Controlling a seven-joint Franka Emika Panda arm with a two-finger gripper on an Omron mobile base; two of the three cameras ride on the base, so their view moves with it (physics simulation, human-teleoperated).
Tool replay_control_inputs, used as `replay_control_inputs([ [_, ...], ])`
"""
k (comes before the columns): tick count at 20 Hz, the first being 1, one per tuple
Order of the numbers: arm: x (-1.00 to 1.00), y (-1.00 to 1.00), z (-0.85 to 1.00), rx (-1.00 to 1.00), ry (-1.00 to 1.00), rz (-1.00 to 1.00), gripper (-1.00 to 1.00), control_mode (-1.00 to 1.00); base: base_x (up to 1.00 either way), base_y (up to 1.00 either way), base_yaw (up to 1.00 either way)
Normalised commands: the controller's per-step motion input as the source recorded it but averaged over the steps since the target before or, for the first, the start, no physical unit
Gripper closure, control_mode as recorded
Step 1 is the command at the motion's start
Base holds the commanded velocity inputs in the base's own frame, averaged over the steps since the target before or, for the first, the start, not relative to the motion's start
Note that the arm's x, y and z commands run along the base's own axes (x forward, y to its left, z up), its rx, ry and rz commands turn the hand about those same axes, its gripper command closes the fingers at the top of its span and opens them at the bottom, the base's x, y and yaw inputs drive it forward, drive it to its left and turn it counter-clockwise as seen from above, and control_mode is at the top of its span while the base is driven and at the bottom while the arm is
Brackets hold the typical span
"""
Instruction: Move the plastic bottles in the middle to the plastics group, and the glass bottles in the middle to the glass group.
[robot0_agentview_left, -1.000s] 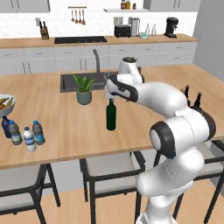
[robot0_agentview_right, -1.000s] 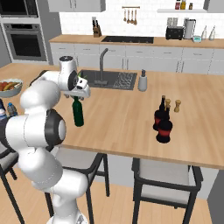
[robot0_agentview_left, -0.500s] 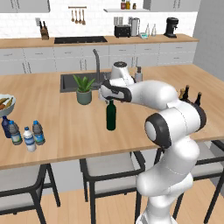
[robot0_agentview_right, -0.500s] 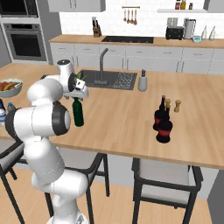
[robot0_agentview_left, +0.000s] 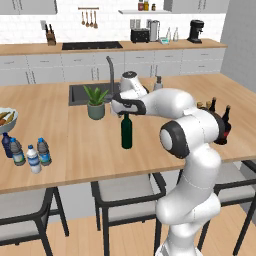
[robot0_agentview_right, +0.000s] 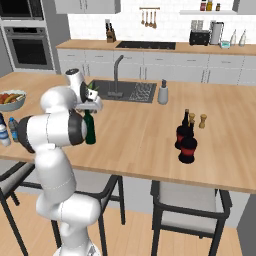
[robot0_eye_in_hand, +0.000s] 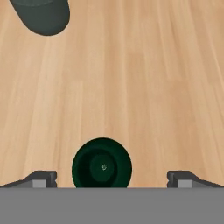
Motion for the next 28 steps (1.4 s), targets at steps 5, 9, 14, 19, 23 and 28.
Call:
replay_control_inputs([
  [5,0.17,0.0,-0.11,0.0,0.0,0.01,-1.0,-1.0,0.0,0.0,0.0],
  [9,0.02,-0.01,-0.18,0.02,0.0,0.02,-1.0,-1.0,0.0,0.0,0.0],
  [14,-0.12,-0.03,-0.16,0.12,0.0,0.04,-1.0,-1.0,0.0,0.0,0.0],
  [19,-0.2,0.0,-0.12,0.15,-0.06,0.02,-1.0,-1.0,0.0,0.0,0.0],
  [23,-0.15,0.0,-0.14,0.04,-0.15,0.01,-1.0,-1.0,0.0,0.0,0.0],
  [28,-0.02,0.0,-0.05,0.0,-0.19,0.04,-1.0,-1.0,0.0,0.0,0.0],
])
